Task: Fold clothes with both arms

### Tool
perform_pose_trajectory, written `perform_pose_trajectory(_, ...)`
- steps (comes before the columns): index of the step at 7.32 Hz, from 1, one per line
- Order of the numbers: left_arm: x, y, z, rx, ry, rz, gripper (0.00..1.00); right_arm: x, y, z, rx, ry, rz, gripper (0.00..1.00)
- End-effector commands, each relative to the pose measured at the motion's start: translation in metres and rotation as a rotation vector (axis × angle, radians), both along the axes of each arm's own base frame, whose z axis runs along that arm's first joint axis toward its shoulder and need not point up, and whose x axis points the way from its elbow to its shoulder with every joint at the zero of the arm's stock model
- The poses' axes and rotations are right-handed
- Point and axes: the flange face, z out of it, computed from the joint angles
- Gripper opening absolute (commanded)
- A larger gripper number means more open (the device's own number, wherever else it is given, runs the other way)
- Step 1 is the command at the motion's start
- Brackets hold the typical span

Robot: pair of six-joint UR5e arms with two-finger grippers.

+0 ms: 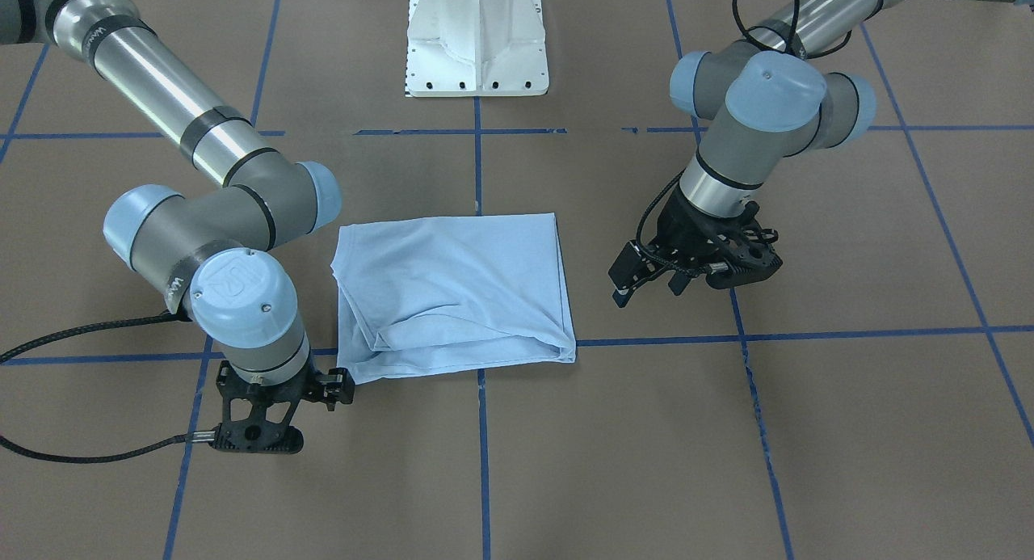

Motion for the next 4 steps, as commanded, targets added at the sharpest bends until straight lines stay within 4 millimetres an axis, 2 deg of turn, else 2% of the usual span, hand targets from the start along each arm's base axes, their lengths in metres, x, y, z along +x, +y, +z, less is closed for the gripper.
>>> perform_pose_trajectory(1,-0.058,-0.015,0.052,0.095,-0.109,0.034,1.00,0.096,-0.014,0.051,0.037,-0.008,-0.063,1.00)
perform_pose_trajectory(2,-0.100,-0.024,0.081,0.133,-0.159,0.067,1.00,0.152,-0.008,0.086,0.052,-0.032,-0.119,1.00)
perform_pose_trajectory(3,-0.157,-0.033,0.114,0.170,-0.199,0.114,1.00,0.215,0.006,0.133,0.049,-0.061,-0.153,1.00)
perform_pose_trajectory(4,-0.216,-0.030,0.153,0.213,-0.259,0.171,1.00,0.284,0.038,0.180,0.061,-0.111,-0.197,1.00)
